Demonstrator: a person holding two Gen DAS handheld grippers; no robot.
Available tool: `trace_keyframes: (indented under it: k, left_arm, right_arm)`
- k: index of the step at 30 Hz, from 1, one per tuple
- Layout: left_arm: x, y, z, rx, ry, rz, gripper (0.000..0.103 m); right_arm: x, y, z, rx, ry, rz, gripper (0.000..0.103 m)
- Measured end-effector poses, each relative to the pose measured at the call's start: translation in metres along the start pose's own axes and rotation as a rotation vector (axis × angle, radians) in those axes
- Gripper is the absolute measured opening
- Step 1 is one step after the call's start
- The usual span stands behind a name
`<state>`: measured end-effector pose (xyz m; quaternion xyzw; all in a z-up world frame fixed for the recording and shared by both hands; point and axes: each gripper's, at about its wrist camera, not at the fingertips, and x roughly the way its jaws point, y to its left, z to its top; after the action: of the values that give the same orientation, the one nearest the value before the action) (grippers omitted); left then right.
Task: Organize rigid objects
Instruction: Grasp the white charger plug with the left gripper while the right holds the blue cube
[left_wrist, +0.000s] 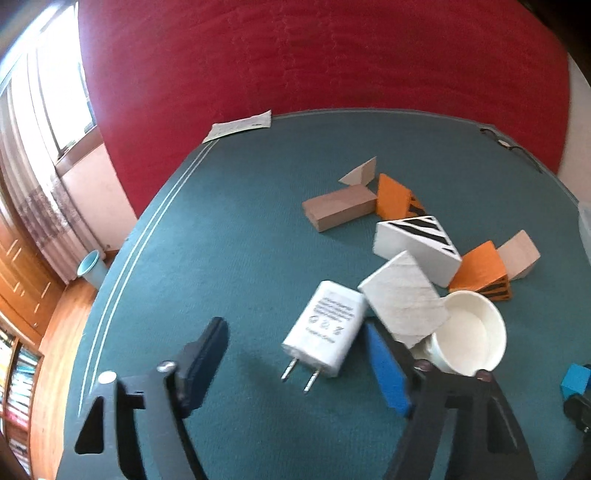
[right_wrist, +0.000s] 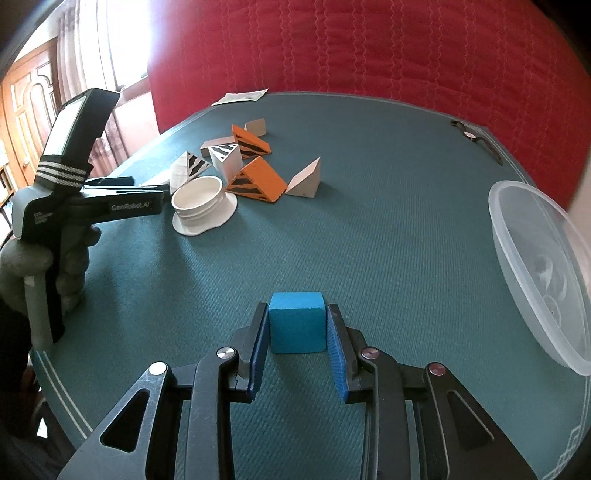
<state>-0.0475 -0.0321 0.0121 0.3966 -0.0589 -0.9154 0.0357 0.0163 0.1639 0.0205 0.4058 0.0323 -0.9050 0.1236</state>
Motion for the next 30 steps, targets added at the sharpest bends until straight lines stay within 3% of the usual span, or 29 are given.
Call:
trace_keyframes:
  k: [1, 3, 6, 14, 30]
  left_arm:
    - [-0.001, -0.001, -0.001, 0.006, -0.003, -0.019, 0.062]
    - [-0.002, -0.003, 0.000, 0.007, -0.003, -0.048, 0.042]
    - [-0.004, -0.006, 0.000, -0.003, -0.005, -0.056, 0.039]
    - [-0.013, 0.003, -0.009, -0.084, 0.002, -0.062, 0.037]
    - [-0.024, 0.005, -0.023, -0.117, 0.005, -0.041, 0.036]
  right_arm:
    - [0.001, 0.000, 0.000, 0.002, 0.000, 0.001, 0.031]
    - [0.000, -0.001, 0.001, 0.008, 0.001, 0.007, 0.031]
    - [0.000, -0.003, 0.002, 0.021, 0.003, 0.016, 0.031]
    - [-0.004, -0.012, 0.006, 0.057, -0.010, 0.029, 0.031]
    - [-0.011, -0.019, 0.011, 0.079, -0.041, 0.021, 0.031]
